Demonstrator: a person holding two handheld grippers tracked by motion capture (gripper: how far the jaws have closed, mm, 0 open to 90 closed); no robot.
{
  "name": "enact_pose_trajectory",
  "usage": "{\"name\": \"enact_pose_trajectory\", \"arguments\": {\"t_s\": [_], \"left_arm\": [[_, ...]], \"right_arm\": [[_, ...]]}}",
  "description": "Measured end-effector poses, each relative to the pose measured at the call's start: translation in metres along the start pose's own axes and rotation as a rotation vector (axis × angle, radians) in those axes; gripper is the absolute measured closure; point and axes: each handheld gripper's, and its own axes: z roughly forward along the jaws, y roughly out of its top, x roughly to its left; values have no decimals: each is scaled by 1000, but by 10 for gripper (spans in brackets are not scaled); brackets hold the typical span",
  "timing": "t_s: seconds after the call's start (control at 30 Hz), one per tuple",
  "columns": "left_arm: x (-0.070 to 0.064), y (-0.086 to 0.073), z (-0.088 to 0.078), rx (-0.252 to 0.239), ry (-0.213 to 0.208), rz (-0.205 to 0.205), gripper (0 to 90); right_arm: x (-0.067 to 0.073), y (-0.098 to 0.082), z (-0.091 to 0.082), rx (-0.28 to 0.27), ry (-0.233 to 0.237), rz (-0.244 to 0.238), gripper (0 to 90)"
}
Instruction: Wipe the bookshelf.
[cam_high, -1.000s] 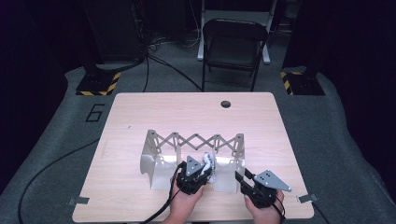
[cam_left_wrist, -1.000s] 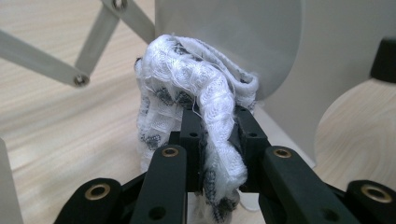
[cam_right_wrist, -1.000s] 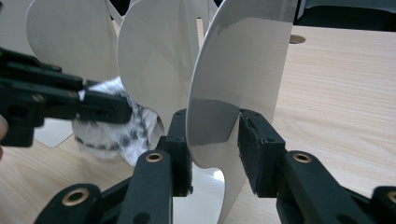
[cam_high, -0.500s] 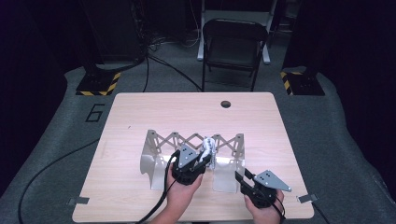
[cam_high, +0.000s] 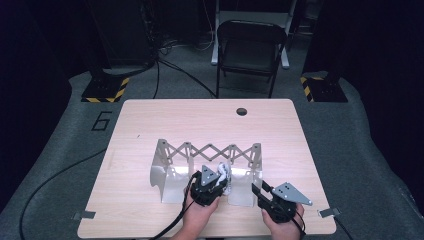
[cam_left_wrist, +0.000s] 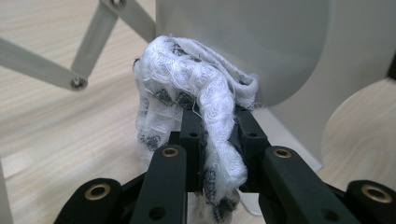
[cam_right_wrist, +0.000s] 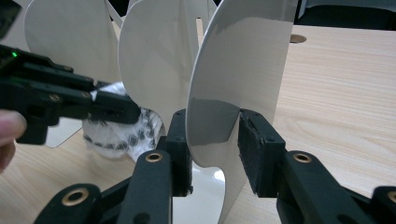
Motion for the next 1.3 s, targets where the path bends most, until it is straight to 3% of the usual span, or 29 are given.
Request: {"name": "enact_pose_trajectory", "arguments": {"t_s": [0.17,0.27,0.4,0.67,0.87,1.0,1.3], "left_arm": [[-4,30,-31,-107,-28,16,771],[-8,40,-42,-148,-30,28,771],[-9,36,-38,-132,-24,43,771],[-4,3,-12,-20,-18,23,771],[-6,-9,-6,11,-17,27,771],[-7,-4,-12,5,-26,41,771],[-6,27,-37,-95,-41,27,771]], "right_arm": [[0,0,0,0,-1,-2,657],[0,0,0,-2,-2,-1,657],[0,0,0,-4,4,0,657],[0,-1,0,-4,6,-2,657],[-1,-1,0,-3,11,-7,657],[-1,-1,0,-6,9,-4,657],[0,-1,1,-6,9,-3,656]]}}
